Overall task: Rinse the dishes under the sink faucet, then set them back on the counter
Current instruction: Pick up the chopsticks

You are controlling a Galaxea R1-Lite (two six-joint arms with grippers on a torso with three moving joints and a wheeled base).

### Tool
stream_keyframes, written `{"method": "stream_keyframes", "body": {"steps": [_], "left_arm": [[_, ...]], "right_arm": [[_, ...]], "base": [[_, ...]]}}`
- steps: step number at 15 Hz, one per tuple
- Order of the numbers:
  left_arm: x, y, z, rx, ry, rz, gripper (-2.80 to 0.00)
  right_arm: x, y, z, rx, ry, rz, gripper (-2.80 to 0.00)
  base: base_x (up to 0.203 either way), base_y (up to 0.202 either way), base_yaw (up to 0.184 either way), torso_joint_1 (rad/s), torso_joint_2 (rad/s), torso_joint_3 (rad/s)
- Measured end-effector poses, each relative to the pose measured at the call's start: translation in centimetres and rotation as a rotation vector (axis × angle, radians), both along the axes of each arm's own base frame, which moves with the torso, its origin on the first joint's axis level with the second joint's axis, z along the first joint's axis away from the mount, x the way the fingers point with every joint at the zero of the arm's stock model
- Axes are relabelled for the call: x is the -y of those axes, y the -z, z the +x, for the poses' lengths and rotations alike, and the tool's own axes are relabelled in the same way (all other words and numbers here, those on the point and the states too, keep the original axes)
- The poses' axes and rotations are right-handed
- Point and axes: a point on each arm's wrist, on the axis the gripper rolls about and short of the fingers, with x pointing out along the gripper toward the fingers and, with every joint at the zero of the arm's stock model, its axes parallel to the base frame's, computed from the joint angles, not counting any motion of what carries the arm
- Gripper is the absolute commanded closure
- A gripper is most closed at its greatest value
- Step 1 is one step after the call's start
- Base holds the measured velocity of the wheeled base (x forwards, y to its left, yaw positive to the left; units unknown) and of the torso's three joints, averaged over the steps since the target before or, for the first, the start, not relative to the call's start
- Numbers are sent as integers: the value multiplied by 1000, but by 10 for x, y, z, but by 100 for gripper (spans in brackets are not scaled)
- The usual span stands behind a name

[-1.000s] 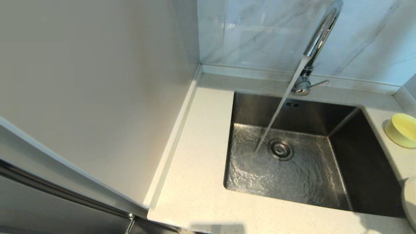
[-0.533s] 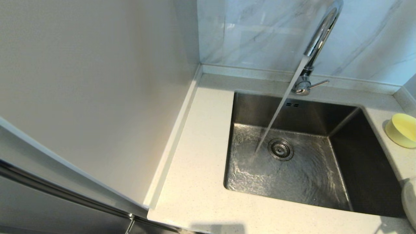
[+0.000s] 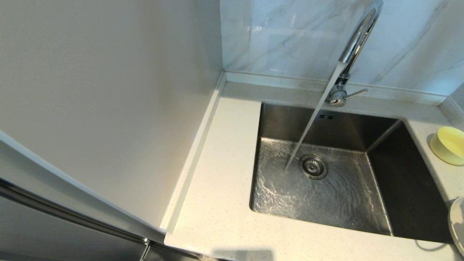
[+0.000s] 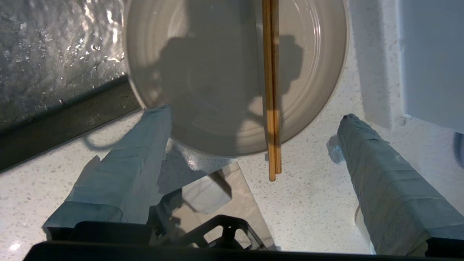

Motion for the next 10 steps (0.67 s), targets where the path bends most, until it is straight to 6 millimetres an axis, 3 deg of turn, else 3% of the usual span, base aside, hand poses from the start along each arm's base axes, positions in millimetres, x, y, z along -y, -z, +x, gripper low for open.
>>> {"method": "stream_keyframes", "body": {"steps": [5, 10], "left_arm": [[0, 0, 0, 0, -1, 0, 0], [0, 0, 0, 0, -1, 0, 0]], "right_arm": [[27, 23, 13, -17, 3, 153, -280], [56, 49, 25, -46, -17, 138, -280]], "base": [[0, 0, 0, 0, 0, 0], [0, 0, 0, 0, 0, 0]]}}
